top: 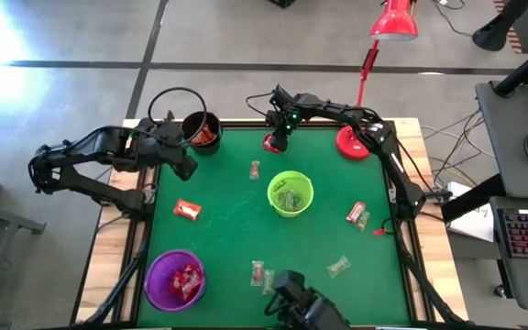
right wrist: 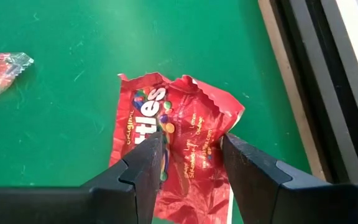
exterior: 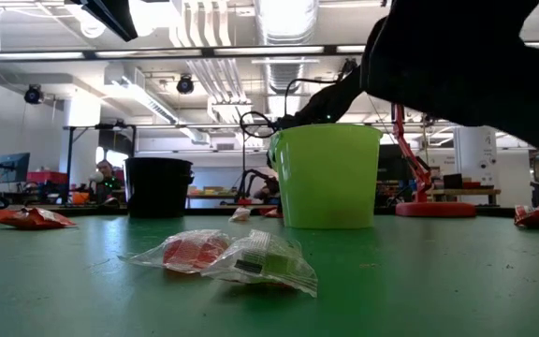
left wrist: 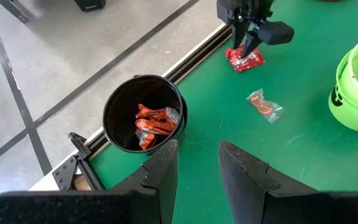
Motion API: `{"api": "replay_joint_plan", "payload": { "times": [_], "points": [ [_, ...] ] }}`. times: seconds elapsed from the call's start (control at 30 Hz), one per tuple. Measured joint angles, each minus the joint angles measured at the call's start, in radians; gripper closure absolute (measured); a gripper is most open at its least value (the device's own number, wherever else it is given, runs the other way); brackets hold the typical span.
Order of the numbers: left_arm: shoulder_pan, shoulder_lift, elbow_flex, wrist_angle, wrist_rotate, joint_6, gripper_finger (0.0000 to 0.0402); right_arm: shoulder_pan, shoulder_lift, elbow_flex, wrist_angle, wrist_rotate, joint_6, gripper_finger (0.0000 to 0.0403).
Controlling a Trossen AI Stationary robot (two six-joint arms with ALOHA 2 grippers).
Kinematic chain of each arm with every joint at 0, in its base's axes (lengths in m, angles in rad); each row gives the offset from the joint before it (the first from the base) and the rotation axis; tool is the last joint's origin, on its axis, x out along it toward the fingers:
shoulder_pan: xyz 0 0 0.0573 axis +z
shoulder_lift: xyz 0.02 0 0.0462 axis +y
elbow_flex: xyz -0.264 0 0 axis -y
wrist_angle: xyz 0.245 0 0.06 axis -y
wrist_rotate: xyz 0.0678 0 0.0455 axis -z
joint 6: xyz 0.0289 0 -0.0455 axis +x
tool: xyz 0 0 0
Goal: Sort candy
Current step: Put the red candy into the violet bucket
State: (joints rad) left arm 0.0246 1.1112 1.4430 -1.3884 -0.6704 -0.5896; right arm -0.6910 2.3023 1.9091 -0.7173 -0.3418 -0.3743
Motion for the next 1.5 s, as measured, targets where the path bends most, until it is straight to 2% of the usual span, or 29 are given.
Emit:
{"api": "replay_joint_plan", "payload": {
  "times": [0.23, 0.37, 0.53, 0.6, 0.77, 1.0, 1.5],
  "points": [
    [0.000, 0.000, 0.000, 0.000, 0.000, 0.000, 0.0302, -0.003, 0.007, 0.000, -0.004, -0.002, 0.001, 0.0252],
    [0.000, 0.000, 0.000, 0.001, 0.000, 0.000, 0.0302, -0.007, 0.007, -0.003, -0.007, -0.008, 0.010, 0.0296],
    [0.000, 0.000, 0.000, 0.003, 0.000, 0.000, 0.0302, -0.011, 0.008, -0.003, -0.008, -0.009, 0.036, 0.0375],
    [0.000, 0.000, 0.000, 0.005, 0.000, 0.000, 0.0302, -0.013, 0.008, -0.003, -0.007, -0.006, 0.046, 0.0388],
    [0.000, 0.000, 0.000, 0.005, 0.000, 0.000, 0.0302, -0.016, 0.006, 0.007, -0.021, -0.001, 0.076, 0.0394],
    [0.000, 0.000, 0.000, 0.005, 0.000, 0.004, 0.0302, -0.018, 0.006, 0.095, -0.159, 0.027, 0.061, 0.0395],
    [0.000, 0.000, 0.000, 0.004, 0.000, -0.005, 0.0302, -0.014, 0.002, 0.237, -0.296, -0.002, 0.042, 0.0395]
  ]
}}
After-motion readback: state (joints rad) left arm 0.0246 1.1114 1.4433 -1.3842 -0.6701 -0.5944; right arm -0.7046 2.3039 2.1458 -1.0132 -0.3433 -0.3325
